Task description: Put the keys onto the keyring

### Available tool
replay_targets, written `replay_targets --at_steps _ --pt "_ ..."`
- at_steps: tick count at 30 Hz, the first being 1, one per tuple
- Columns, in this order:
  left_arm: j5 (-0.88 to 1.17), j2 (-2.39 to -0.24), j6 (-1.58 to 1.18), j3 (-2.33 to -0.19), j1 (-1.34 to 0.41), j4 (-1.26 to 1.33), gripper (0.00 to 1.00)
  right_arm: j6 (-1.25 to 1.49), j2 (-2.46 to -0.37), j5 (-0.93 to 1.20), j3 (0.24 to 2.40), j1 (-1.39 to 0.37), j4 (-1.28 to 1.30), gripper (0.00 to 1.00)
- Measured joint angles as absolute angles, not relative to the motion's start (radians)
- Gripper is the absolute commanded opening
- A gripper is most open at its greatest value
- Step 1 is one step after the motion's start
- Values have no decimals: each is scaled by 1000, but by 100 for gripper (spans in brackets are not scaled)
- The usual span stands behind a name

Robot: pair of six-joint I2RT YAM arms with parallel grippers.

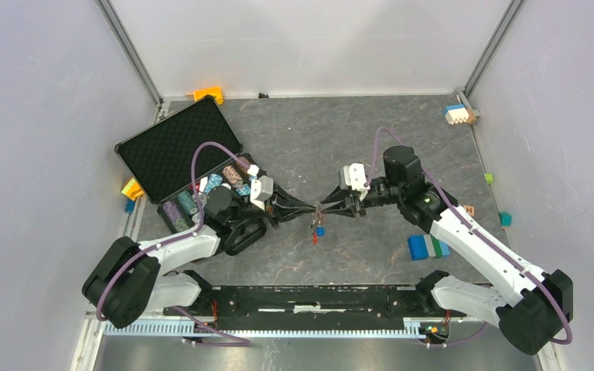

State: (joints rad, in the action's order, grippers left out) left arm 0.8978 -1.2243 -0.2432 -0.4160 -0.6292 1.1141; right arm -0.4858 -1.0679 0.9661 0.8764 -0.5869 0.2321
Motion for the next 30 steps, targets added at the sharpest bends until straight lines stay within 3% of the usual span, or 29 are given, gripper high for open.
replay_targets --at_steps 26,30 --pt "894 -1243 -246 -411 -628 1141 2 -386 -1095 1016 835 -587 110 9" --pt "894 -1243 -246 -410 -628 1142 2 -382 -1095 1016 831 -587 105 1"
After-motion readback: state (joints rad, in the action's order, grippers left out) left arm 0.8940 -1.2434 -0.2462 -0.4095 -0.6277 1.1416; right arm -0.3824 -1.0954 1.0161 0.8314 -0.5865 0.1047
